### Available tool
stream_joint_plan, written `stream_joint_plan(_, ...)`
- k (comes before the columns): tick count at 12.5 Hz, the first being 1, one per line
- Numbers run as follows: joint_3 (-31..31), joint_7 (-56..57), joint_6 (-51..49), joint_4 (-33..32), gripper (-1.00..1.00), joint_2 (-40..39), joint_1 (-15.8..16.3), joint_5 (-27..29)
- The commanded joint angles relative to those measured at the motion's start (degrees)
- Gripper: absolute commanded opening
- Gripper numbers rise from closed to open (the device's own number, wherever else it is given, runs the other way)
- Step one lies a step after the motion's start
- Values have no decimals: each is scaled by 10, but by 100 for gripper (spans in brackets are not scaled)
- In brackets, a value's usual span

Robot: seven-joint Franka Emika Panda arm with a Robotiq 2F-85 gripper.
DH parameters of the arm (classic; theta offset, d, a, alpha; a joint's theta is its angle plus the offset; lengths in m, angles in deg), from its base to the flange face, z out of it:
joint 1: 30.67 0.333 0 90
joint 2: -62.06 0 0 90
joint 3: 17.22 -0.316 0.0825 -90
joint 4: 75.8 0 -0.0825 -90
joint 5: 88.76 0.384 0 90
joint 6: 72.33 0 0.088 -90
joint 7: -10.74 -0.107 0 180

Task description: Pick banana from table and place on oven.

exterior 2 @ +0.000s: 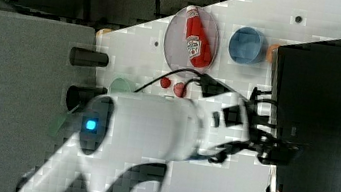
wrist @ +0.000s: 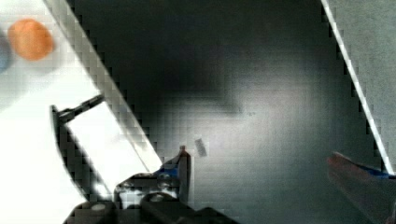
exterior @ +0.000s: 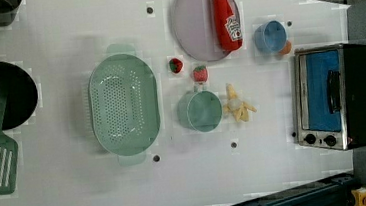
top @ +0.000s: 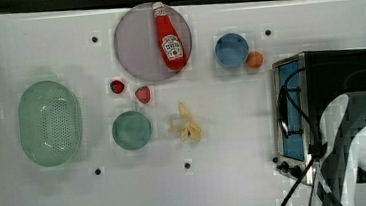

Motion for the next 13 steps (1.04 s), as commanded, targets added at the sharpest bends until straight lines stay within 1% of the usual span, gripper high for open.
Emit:
stream_joint_plan(1, -21, 8, -85, 64, 100, 71, 19, 7)
stream_joint_plan(3, -54, -42, -142, 91, 100, 103, 26, 7)
stream_joint_plan(6, -129, -227, -192, 91, 100, 148, 30, -1)
stream_joint_plan(9, -219, -409, -257, 90, 100, 170, 31, -4)
stream_joint_plan(11, -268, -490, -267, 90, 100, 179, 31, -4)
stream_joint_plan(13, -294, -556, -273, 90, 100, 188, 31, -4)
